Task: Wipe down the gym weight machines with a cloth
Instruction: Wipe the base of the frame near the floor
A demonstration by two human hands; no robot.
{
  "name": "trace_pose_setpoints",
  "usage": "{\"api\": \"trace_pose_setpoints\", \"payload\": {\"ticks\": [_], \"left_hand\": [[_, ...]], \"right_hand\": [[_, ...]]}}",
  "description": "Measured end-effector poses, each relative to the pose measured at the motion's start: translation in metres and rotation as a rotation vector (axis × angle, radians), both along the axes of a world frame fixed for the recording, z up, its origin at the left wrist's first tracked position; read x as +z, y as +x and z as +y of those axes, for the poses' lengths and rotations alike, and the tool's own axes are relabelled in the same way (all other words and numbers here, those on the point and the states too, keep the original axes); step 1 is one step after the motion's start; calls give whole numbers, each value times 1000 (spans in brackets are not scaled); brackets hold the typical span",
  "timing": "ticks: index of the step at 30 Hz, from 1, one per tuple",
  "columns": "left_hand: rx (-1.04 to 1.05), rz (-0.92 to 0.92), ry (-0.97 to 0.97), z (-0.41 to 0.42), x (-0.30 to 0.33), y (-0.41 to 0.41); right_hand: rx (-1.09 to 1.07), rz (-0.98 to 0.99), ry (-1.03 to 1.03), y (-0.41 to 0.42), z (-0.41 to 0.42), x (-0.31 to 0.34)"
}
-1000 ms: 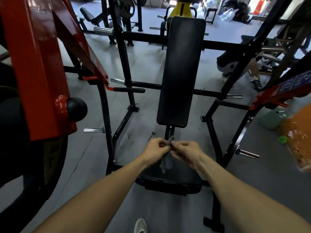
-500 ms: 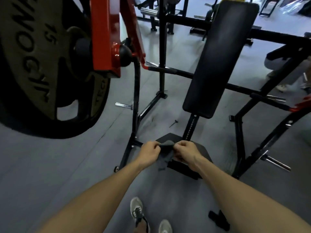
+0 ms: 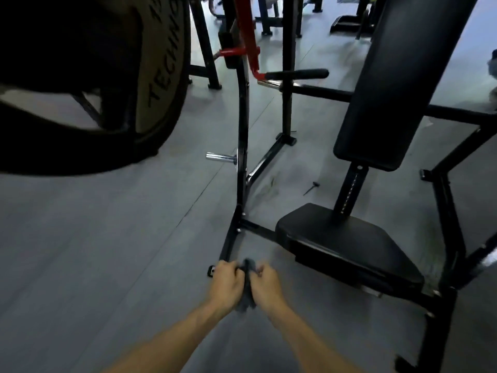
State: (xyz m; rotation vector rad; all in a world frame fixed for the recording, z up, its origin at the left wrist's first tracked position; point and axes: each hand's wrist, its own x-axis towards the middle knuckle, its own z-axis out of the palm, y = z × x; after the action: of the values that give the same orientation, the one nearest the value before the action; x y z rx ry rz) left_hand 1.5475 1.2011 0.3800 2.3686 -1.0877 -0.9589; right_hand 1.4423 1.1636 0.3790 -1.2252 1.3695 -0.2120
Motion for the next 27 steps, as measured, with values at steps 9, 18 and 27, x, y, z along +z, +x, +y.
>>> {"api": "trace_pose_setpoints", "payload": {"ticks": [9, 18, 27], "left_hand": [[129, 155, -75, 2, -220, 37], [-259, 20, -275, -45, -445, 101], [-418, -555, -341, -166, -608, 256]], "right_hand": [[-301, -424, 385, 45, 3, -250], [-500, -455, 438, 83, -70, -486], [-401, -427, -371, 195, -221, -571]]}}
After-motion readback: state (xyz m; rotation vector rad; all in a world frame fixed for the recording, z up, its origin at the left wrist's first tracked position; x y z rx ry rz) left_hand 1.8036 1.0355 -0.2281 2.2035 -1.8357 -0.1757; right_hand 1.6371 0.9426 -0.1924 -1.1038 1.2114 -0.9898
